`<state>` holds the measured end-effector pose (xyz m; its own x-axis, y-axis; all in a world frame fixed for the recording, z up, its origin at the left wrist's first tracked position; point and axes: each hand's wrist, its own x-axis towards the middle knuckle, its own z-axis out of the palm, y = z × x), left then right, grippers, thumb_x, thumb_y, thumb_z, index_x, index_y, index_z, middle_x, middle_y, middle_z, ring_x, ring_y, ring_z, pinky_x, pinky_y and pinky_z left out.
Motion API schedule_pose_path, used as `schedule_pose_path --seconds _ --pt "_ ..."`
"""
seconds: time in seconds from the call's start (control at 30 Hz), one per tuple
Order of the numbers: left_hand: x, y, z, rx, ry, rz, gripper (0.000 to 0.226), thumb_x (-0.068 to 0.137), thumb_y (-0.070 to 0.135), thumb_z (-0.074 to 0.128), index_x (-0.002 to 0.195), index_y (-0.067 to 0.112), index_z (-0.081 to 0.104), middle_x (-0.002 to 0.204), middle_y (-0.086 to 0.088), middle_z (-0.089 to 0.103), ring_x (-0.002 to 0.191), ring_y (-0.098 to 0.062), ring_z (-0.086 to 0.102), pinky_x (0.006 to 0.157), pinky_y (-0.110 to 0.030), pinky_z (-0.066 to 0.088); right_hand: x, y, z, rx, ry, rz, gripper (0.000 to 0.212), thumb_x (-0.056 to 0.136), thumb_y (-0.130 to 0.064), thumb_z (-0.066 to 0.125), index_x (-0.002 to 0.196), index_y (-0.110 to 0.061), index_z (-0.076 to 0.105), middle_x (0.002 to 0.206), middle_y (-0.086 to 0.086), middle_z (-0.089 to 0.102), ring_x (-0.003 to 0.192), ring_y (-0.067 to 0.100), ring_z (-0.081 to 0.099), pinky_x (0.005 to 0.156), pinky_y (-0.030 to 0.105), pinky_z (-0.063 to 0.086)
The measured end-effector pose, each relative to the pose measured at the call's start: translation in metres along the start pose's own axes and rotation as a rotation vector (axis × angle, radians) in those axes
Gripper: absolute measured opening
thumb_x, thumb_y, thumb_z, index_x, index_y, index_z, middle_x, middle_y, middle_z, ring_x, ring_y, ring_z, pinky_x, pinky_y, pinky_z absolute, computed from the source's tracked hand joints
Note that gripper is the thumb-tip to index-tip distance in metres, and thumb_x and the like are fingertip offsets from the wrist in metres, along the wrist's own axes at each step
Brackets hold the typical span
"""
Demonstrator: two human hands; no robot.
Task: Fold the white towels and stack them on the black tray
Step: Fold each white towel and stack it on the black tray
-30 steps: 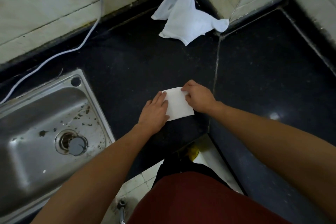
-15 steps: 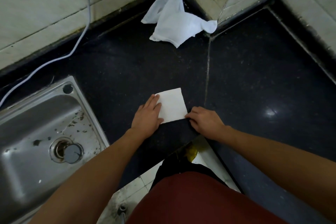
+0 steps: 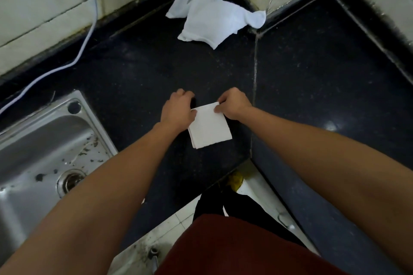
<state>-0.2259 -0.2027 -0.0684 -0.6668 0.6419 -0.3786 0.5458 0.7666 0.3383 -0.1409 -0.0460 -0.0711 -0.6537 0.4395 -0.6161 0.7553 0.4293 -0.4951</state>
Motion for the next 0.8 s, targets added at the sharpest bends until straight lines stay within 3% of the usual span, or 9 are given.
schedule_pose_path --seconds 0.13,0.27,0.4,0.6,0.8 --pt "0.01 0.006 -0.003 -0.004 -0.13 0.076 0.056 0.085 0.024 0.066 0.137 0.019 0.046 0.132 -0.007 0.046 0.121 -0.026 0.043 0.095 -0.041 0.045 -0.019 0.009 -0.011 0.087 -0.037 -0.108 0.01 0.082 -0.013 0.072 0.09 -0.019 0.073 0.089 -0.002 0.069 0.084 0.013 0.063 0.073 0.03 0.053" --pt "0.016 0.03 -0.016 -0.141 -0.238 0.188 0.017 0.079 0.016 0.069 0.097 0.016 0.067 0.097 -0.001 0.063 0.094 -0.022 0.061 0.078 -0.036 0.051 -0.053 0.03 -0.035 0.106 0.061 -0.173 0.017 0.077 -0.016 0.072 0.077 -0.032 0.066 0.082 -0.005 0.068 0.08 0.014 0.065 0.074 0.038 0.056" --pt "0.007 0.073 -0.021 -0.157 -0.252 0.316 0.007 0.075 0.016 0.072 0.081 0.015 0.068 0.077 0.0 0.066 0.077 -0.021 0.064 0.067 -0.035 0.05 -0.097 0.063 -0.058 0.052 0.216 -0.143 0.014 0.075 -0.019 0.07 0.08 -0.031 0.065 0.077 -0.008 0.065 0.075 0.014 0.062 0.068 0.037 0.053" --pt "-0.023 0.17 -0.01 0.107 -0.176 0.638 0.004 0.082 0.024 0.064 0.083 0.02 0.064 0.082 0.002 0.065 0.076 -0.018 0.057 0.062 -0.03 0.04 -0.178 0.129 -0.082 -0.104 0.395 -0.061 0.021 0.081 -0.023 0.062 0.101 -0.03 0.065 0.091 -0.009 0.066 0.084 0.015 0.059 0.069 0.032 0.045" --pt "-0.089 0.275 0.03 0.316 -0.183 0.937 0.006 0.086 0.027 0.059 0.087 0.022 0.062 0.087 0.002 0.064 0.08 -0.02 0.06 0.06 -0.03 0.039 -0.285 0.221 -0.081 -0.133 0.568 0.115 0.022 0.084 -0.024 0.059 0.103 -0.03 0.069 0.104 -0.009 0.067 0.095 0.018 0.062 0.075 0.037 0.051"
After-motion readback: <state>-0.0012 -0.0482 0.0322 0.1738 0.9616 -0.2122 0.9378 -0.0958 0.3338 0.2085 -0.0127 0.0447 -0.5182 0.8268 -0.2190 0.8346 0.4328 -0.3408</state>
